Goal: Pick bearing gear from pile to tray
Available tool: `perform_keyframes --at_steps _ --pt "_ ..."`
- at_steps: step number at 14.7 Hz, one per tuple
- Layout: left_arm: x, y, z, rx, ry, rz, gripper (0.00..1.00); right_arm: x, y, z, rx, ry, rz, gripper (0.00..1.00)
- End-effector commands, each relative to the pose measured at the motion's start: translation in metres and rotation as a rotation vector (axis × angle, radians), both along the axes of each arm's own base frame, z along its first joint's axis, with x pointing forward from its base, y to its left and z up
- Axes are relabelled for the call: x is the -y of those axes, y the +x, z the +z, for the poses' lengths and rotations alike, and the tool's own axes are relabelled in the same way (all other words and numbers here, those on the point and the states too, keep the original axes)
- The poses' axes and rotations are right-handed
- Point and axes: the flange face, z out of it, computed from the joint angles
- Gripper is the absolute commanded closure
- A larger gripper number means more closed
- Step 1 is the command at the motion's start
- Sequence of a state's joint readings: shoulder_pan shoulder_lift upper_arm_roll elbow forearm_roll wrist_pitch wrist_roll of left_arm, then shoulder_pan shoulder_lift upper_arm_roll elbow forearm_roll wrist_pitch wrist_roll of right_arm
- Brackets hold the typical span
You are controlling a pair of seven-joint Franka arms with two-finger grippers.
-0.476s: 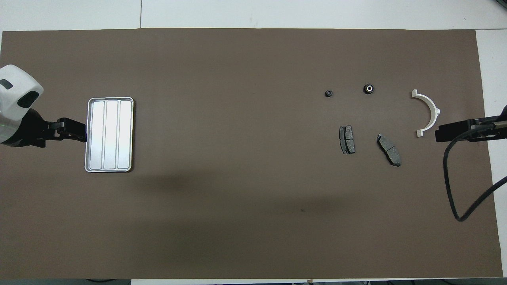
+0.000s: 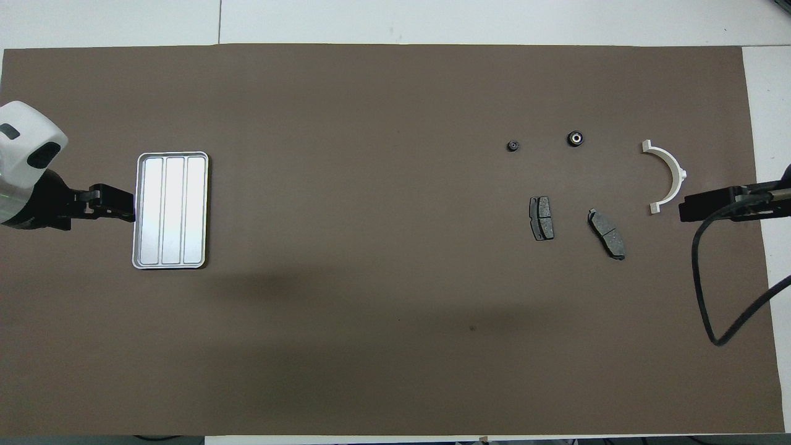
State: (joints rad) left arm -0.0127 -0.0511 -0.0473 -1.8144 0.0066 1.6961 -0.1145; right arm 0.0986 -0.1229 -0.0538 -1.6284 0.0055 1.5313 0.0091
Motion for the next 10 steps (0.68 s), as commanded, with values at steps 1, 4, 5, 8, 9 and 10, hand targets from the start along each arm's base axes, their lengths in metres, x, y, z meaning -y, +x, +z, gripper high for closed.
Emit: perform_keyframes --at_steps 1,4,5,8,9,10 --pt "0.0 -0.007 0.004 0.019 -0.014 -0.001 0.0 0.002 -0.002 0.002 -0.011 0.019 -0.016 0.0" --pt "0.0 -0.007 0.004 0.019 -0.014 -0.001 0.0 0.002 -0.004 0.001 -0.014 0.015 -0.019 0.0" --pt "0.0 -0.007 0.004 0.019 -0.014 -0.001 0.0 0.003 -0.004 -0.001 -0.016 0.015 -0.019 0.0" --pt "0.0 -0.007 0.004 0.019 -0.014 -0.001 0.0 0.003 0.003 -0.024 0.012 0.015 -0.012 0.0" --pt "0.0 -0.007 0.004 0.019 -0.014 -0.001 0.0 0.002 0.009 -0.042 0.012 0.005 -0.009 0.0" --pt "0.0 -0.007 0.004 0.019 -0.014 -0.001 0.0 -0.001 0.015 -0.064 0.0 -0.002 -0.006 0.0"
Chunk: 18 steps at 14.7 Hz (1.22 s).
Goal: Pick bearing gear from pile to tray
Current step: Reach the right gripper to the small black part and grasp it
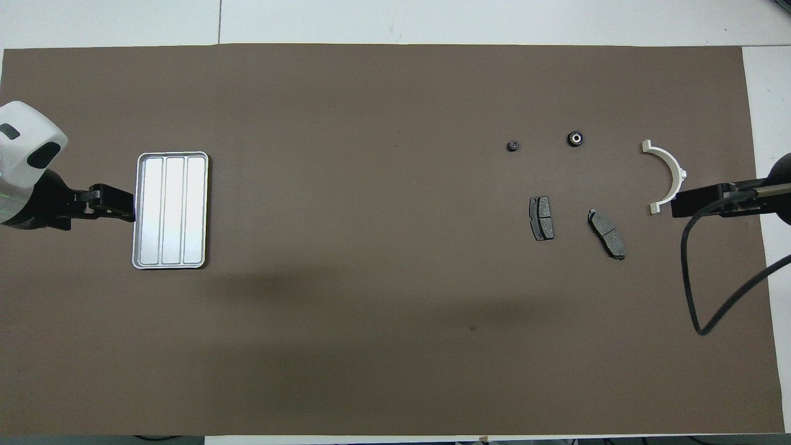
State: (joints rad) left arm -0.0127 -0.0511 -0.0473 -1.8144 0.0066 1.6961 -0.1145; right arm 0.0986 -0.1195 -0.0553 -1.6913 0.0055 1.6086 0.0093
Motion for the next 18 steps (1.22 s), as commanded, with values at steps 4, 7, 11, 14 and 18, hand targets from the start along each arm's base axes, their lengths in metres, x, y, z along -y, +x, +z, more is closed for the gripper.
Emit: perform_keyframes --at_steps 4,7,11,14,18 --pt "0.0 -0.007 0.004 0.019 -0.014 -0.001 0.0 -0.014 0.049 -0.122 -0.038 -0.03 0.01 0.0" --pt "0.0 -0.007 0.003 0.017 -0.014 -0.001 0.0 -0.04 0.086 -0.194 -0.027 -0.036 -0.026 0.0" --pt "0.0 -0.007 0.004 0.019 -0.014 -0.001 0.0 -0.082 0.12 -0.252 0.018 -0.03 -0.104 0.0" --pt "0.0 -0.006 0.003 0.017 -0.014 -0.003 0.0 -0.105 0.148 -0.279 0.009 -0.026 -0.145 0.0" --pt "0.0 -0.007 0.004 0.019 -0.014 -0.001 0.0 -0.116 0.177 -0.309 -0.019 -0.031 -0.21 0.0"
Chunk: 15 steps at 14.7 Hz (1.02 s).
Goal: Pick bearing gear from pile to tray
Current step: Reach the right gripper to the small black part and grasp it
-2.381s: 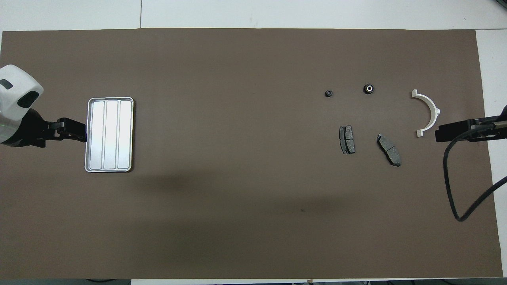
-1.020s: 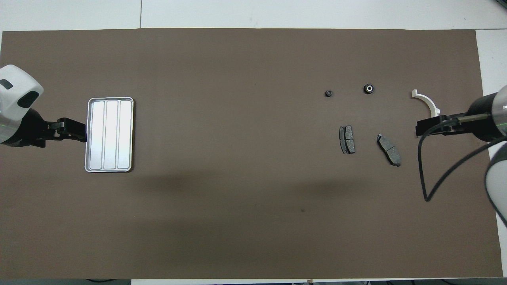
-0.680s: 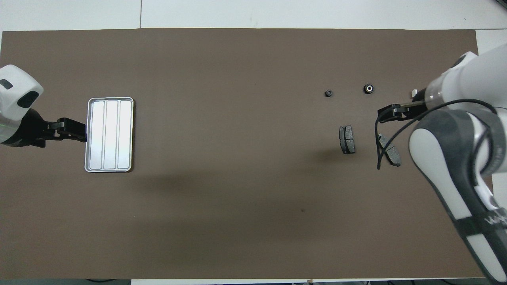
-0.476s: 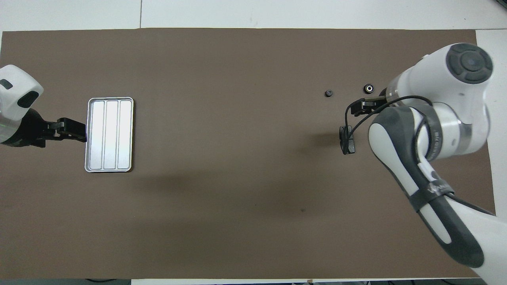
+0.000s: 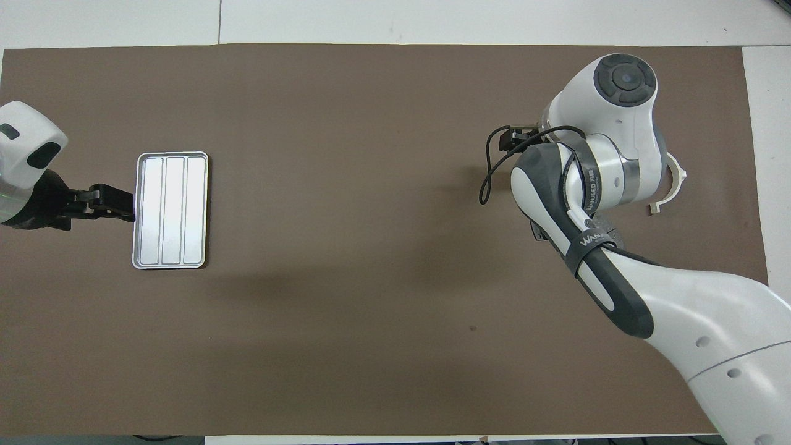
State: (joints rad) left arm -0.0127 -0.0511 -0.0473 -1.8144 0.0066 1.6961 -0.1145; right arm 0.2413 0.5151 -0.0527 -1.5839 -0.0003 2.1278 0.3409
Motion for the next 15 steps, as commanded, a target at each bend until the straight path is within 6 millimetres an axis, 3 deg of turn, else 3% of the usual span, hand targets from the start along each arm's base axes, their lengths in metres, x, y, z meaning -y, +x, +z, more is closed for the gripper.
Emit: perform_keyframes --at_steps 1,4,12,15 --pt "0.0 -0.007 0.003 0.017 -0.014 -0.001 0.0 -0.002 0.018 -0.027 -0.031 -0.01 -0.04 0.0" --pt "0.0 -0.007 0.004 0.019 -0.014 -0.003 0.0 -0.015 0.027 -0.05 -0.025 -0.018 -0.088 0.0" --pt "0.0 -0.007 0.004 0.019 -0.014 -0.001 0.0 -0.02 0.037 -0.061 -0.017 -0.02 -0.089 0.01" --pt "0.0 -0.007 0.004 0.019 -0.014 -0.001 0.0 -0.02 0.038 -0.059 0.003 -0.012 -0.092 0.12"
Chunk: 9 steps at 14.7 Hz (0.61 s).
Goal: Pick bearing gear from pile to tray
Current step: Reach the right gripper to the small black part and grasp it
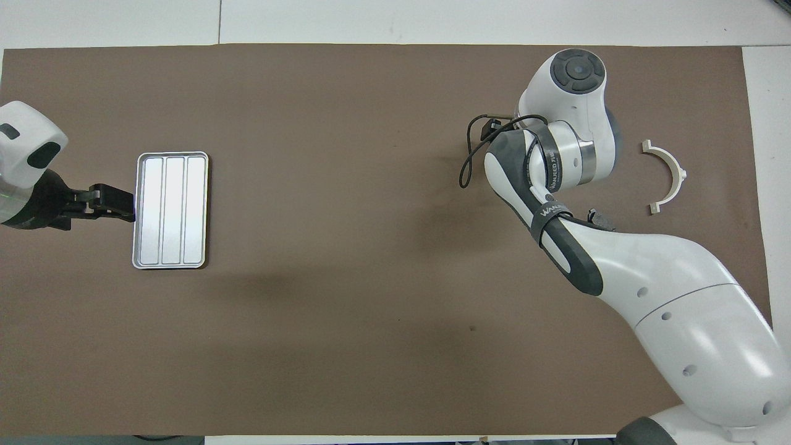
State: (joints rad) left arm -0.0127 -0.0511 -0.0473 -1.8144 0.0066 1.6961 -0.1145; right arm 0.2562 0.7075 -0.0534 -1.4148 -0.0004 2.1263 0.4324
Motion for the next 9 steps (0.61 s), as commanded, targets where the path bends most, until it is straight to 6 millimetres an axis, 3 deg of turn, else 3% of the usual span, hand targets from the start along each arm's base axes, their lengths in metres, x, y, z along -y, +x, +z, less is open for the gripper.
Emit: perform_keyframes --at_steps 1,5,7,9 --pt "0.0002 -0.0065 0.0042 0.019 -0.014 -0.001 0.0 0.0039 0.0068 -0.0001 0.024 -0.002 -0.025 0.16" --pt "0.0002 -0.0065 0.0042 0.019 -0.014 -0.001 0.0 0.0076 0.0067 -0.001 0.022 0.0 -0.03 0.46" --pt "0.0002 -0.0065 0.0042 0.019 -0.014 -0.001 0.0 0.0098 0.0059 -0.0042 0.015 0.003 -0.037 0.69" --pt "0.0002 -0.0065 0.0041 0.019 -0.014 -0.003 0.0 0.0092 0.0033 -0.0098 0.008 0.007 -0.041 0.79"
